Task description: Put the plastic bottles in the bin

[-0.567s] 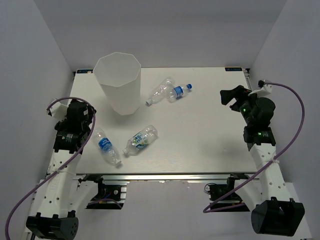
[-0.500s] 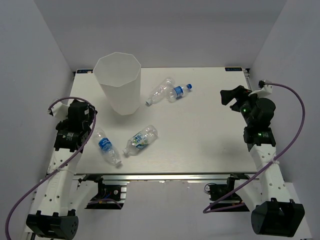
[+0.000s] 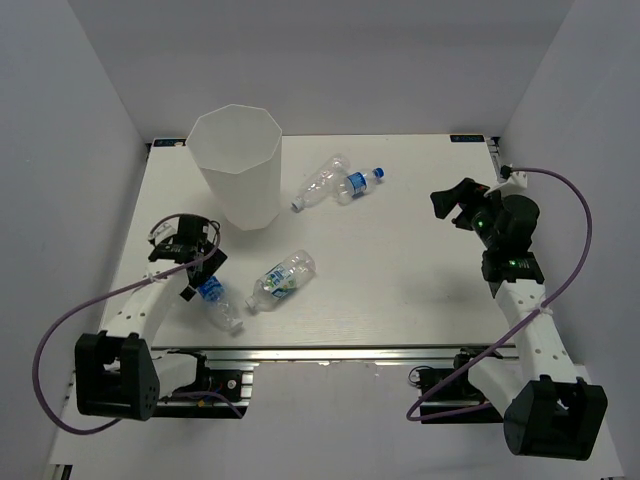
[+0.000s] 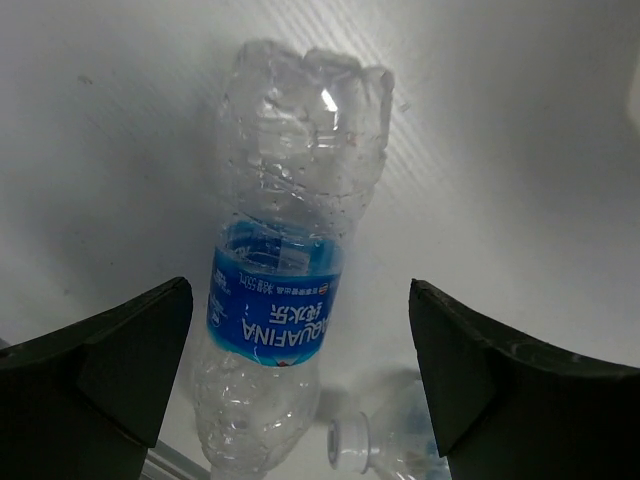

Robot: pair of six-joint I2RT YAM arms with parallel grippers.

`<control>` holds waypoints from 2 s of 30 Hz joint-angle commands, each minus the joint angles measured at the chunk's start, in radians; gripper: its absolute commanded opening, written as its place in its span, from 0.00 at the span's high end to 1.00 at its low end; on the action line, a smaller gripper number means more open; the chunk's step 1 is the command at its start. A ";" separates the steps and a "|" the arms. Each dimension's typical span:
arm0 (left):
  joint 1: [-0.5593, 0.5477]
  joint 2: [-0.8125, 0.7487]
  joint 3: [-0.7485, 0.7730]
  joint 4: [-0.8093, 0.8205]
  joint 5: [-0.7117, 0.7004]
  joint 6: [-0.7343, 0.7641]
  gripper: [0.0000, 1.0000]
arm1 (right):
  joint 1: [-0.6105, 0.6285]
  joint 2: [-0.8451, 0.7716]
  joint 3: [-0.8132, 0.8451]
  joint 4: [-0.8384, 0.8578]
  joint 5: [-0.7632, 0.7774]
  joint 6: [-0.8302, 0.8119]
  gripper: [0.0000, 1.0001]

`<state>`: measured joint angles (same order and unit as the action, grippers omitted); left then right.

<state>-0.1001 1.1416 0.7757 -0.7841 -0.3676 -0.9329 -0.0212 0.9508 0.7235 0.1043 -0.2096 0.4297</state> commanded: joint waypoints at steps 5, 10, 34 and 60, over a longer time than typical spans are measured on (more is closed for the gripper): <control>-0.001 0.119 -0.090 0.149 0.072 -0.021 0.02 | 0.001 0.020 0.031 0.000 -0.025 -0.034 0.11; -0.001 0.193 -0.081 0.146 0.056 -0.027 0.37 | 0.001 0.016 0.031 -0.005 -0.013 -0.037 0.10; -0.001 0.097 0.770 0.388 -0.035 0.281 0.68 | 0.001 -0.043 -0.042 0.106 -0.077 -0.080 0.11; -0.294 0.130 0.628 0.595 0.682 0.626 0.02 | 0.001 0.036 -0.015 0.104 -0.177 -0.063 0.11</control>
<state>-0.2867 1.3647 1.5120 -0.2050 0.1593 -0.3714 -0.0196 1.0031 0.6891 0.1814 -0.3637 0.3679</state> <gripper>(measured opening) 0.983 0.895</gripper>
